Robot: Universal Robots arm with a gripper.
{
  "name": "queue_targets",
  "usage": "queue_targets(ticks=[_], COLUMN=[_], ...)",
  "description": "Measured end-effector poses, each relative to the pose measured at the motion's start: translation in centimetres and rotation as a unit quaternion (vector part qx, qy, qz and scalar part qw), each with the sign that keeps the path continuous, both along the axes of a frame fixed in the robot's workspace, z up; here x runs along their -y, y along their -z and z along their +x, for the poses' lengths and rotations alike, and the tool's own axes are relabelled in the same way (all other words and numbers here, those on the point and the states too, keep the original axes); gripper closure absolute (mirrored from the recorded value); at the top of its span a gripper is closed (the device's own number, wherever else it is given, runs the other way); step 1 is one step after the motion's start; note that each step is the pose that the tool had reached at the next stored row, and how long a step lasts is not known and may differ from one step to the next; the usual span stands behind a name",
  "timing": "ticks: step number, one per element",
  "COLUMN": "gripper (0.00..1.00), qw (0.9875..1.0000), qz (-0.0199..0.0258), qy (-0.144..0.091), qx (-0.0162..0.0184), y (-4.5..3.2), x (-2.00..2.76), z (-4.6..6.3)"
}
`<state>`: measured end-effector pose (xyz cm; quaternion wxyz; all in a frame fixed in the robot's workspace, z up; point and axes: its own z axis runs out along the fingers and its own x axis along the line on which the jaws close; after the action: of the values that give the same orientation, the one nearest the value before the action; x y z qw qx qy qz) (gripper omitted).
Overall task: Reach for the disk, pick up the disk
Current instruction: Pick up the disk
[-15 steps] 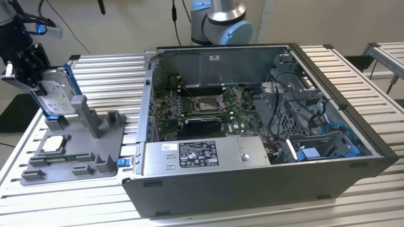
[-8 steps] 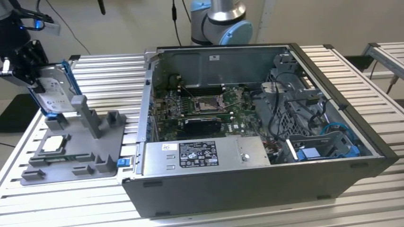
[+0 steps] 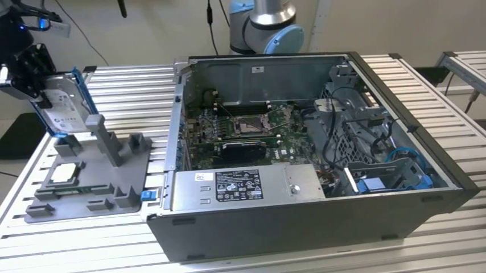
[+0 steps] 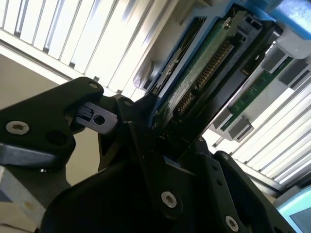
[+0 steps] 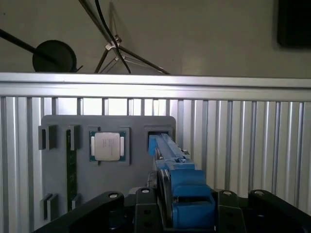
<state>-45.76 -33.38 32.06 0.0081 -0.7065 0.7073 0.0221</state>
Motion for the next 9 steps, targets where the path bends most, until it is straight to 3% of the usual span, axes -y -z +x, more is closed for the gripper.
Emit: queue_targets(ticks=[9], gripper=[1.00], qw=[1.0000], qz=[0.0000], qy=[0.000], qx=[0.0000], y=[-0.95], x=[0.00], z=[0.00])
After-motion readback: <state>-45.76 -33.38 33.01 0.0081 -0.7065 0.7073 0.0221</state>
